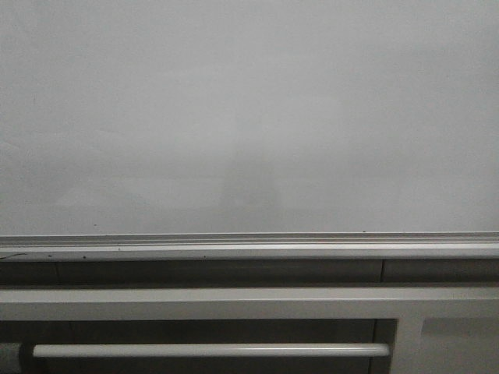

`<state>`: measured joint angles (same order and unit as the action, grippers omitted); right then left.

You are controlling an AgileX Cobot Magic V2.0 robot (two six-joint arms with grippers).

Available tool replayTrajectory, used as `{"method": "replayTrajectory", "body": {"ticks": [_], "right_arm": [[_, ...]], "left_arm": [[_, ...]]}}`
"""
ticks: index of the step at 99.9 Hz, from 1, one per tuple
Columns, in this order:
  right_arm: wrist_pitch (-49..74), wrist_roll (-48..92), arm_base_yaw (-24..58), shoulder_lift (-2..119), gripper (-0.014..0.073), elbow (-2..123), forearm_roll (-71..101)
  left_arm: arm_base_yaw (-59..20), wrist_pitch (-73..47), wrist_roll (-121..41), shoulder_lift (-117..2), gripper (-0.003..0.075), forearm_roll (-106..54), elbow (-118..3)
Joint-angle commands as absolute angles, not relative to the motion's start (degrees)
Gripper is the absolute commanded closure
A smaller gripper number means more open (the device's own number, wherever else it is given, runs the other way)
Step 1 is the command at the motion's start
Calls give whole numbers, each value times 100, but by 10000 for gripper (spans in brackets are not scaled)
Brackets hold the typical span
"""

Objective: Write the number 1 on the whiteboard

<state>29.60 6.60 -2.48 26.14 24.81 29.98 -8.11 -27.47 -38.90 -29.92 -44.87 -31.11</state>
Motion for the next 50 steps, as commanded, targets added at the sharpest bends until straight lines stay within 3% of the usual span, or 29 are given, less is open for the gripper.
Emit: {"method": "replayTrajectory", "body": {"ticks": [1,50], "right_arm": [[2480,723,-258,2694,146,2686,3162],[2396,723,-258,2694,146,2686,3241]], "left_arm": [[-795,-2303,-3966,-3092,302,-4695,-3308],[-795,-2427,-4117,-3588,301,-4760,-3308]]}}
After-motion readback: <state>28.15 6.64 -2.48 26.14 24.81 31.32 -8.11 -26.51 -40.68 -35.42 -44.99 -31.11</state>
